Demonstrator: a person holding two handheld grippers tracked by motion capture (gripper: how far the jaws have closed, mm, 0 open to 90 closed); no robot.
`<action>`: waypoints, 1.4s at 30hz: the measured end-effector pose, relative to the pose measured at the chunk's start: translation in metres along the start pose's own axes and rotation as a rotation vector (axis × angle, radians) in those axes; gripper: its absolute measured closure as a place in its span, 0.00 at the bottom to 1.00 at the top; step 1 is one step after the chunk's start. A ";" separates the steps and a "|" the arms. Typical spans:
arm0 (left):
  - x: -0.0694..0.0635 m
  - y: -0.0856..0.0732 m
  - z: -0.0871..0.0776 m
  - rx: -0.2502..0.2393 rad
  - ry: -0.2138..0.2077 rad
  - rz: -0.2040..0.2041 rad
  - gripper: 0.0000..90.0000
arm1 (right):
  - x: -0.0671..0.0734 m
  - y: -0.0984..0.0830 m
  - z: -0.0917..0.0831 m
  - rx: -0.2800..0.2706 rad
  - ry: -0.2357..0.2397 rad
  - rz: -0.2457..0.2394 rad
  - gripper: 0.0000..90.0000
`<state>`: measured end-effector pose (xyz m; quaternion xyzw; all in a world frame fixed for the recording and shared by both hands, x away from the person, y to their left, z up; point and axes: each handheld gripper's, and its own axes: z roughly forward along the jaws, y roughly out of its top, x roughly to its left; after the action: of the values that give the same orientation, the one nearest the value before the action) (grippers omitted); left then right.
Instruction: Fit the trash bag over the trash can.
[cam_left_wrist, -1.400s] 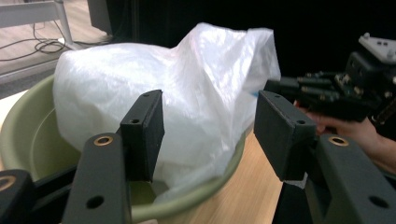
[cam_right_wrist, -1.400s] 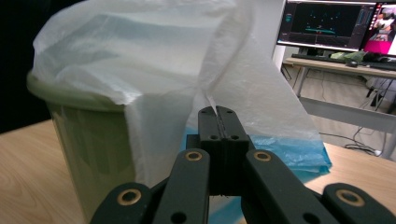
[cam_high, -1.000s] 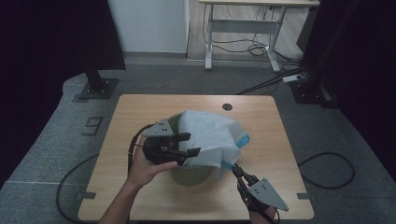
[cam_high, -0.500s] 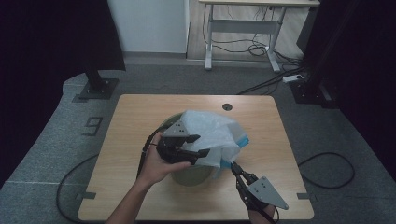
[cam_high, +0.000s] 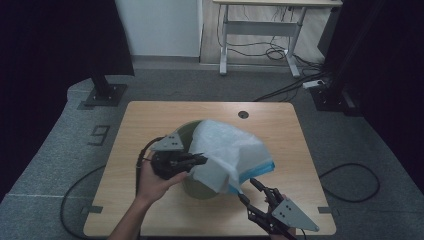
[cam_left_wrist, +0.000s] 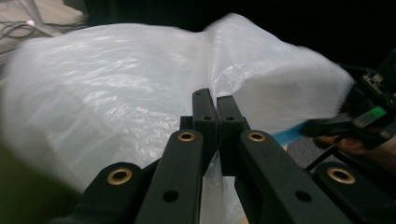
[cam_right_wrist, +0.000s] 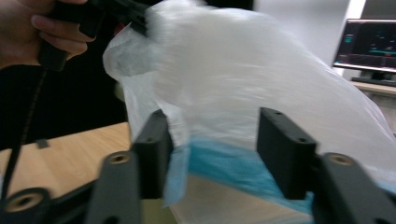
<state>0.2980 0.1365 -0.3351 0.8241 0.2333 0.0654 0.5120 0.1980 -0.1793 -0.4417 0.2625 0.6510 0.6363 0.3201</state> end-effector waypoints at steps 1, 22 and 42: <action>0.003 -0.004 -0.006 -0.006 0.004 -0.009 0.99 | -0.001 -0.001 -0.002 -0.003 0.006 0.006 0.45; 0.036 -0.044 -0.041 -0.047 0.086 -0.125 0.99 | -0.040 -0.018 0.010 0.095 -0.144 0.131 0.38; 0.054 -0.049 -0.046 -0.075 0.106 -0.183 0.98 | -0.047 -0.033 0.054 0.126 0.011 0.163 0.41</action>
<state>0.3143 0.2158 -0.3635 0.7750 0.3316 0.0704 0.5333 0.2718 -0.1812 -0.4703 0.3308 0.6681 0.6192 0.2466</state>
